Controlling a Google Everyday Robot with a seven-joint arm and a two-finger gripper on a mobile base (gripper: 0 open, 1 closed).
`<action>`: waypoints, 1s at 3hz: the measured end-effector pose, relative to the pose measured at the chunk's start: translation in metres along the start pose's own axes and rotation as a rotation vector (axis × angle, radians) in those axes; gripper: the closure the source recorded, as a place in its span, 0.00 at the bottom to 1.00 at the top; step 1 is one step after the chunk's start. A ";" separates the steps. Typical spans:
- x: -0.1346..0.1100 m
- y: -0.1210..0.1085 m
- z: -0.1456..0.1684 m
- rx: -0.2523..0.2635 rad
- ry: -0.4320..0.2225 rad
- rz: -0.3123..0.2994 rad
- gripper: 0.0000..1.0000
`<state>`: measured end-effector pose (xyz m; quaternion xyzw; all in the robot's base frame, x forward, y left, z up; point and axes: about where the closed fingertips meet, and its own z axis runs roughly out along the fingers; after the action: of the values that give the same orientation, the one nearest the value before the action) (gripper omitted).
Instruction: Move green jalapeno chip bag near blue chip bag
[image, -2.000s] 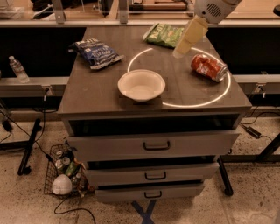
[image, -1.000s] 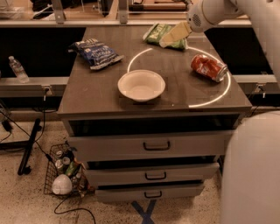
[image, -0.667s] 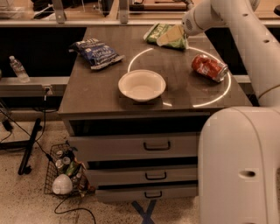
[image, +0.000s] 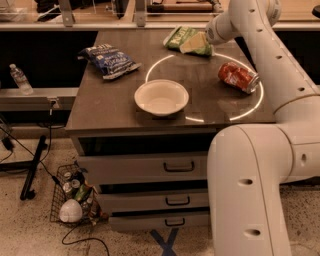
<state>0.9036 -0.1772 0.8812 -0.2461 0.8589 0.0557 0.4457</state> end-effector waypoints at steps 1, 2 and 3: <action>0.016 -0.013 0.017 0.031 0.025 0.044 0.02; 0.025 -0.018 0.024 0.035 0.036 0.069 0.24; 0.027 -0.017 0.028 0.025 0.032 0.078 0.47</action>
Offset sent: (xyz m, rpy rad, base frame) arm 0.0403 -0.0381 -0.0267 0.0313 0.0512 -0.1025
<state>0.9190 -0.1937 0.8453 -0.2075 0.8754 0.0583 0.4327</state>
